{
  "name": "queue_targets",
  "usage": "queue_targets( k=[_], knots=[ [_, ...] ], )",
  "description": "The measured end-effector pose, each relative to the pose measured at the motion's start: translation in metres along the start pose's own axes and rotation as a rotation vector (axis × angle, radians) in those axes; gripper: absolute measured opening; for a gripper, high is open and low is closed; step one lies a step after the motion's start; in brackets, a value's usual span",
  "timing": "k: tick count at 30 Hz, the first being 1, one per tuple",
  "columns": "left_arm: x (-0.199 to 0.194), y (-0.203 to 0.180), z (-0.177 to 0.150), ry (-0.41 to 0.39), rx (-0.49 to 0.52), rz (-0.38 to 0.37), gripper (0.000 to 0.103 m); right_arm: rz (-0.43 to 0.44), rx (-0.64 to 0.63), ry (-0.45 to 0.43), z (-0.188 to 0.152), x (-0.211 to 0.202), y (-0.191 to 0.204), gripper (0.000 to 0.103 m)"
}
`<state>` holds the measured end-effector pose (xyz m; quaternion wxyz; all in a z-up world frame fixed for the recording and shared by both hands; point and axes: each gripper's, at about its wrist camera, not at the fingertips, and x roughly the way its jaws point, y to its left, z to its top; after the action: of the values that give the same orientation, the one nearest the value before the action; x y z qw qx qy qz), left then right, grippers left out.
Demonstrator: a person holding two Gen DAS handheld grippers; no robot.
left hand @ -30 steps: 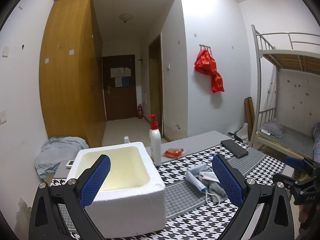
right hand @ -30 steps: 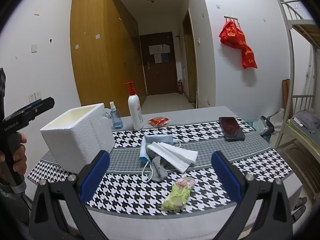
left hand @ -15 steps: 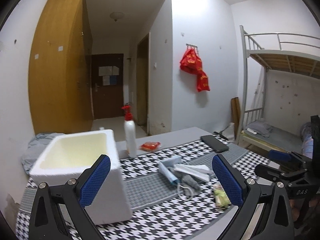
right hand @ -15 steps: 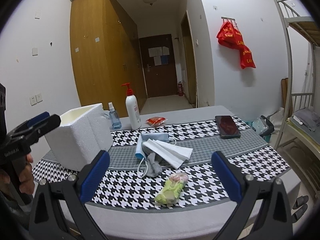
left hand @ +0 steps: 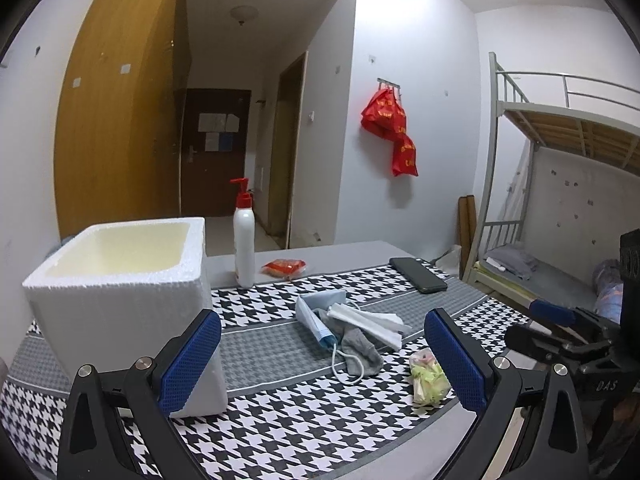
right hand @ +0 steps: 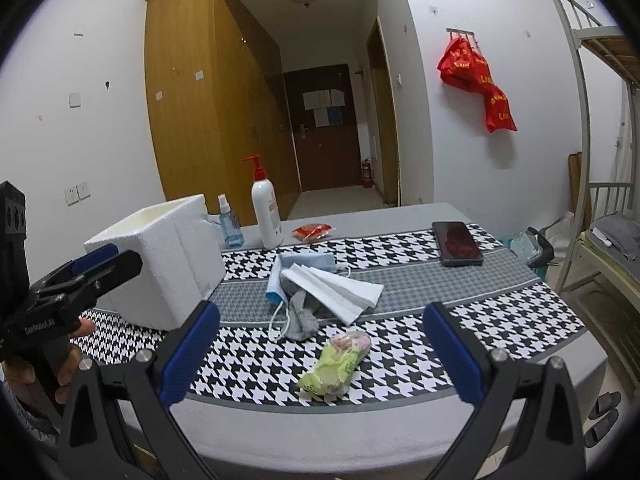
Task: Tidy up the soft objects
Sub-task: 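Withdraw both grippers from the box back toward the remaining items, then close the right gripper on the green wrapped packet and lift it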
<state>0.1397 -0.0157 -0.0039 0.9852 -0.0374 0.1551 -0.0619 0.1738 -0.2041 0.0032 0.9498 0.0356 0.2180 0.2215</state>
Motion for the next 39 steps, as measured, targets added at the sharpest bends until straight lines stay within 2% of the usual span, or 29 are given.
queue_targets(
  k=[6, 16, 29, 39],
  knots=[
    [0.006, -0.007, -0.011, 0.015, 0.010, -0.002, 0.102, 0.007, -0.029, 0.026, -0.011, 0.007, 0.000, 0.103],
    [0.016, -0.011, -0.026, 0.033, 0.010, 0.047, 0.102, 0.013, -0.053, 0.094, -0.029, 0.026, -0.004, 0.103],
    [0.038, -0.015, -0.041, 0.125, 0.014, 0.057, 0.102, -0.047, -0.026, 0.161, -0.046, 0.052, -0.012, 0.103],
    [0.050, -0.009, -0.044, 0.157, 0.019, 0.106, 0.102, -0.014, 0.008, 0.210, -0.052, 0.078, -0.018, 0.102]
  ],
)
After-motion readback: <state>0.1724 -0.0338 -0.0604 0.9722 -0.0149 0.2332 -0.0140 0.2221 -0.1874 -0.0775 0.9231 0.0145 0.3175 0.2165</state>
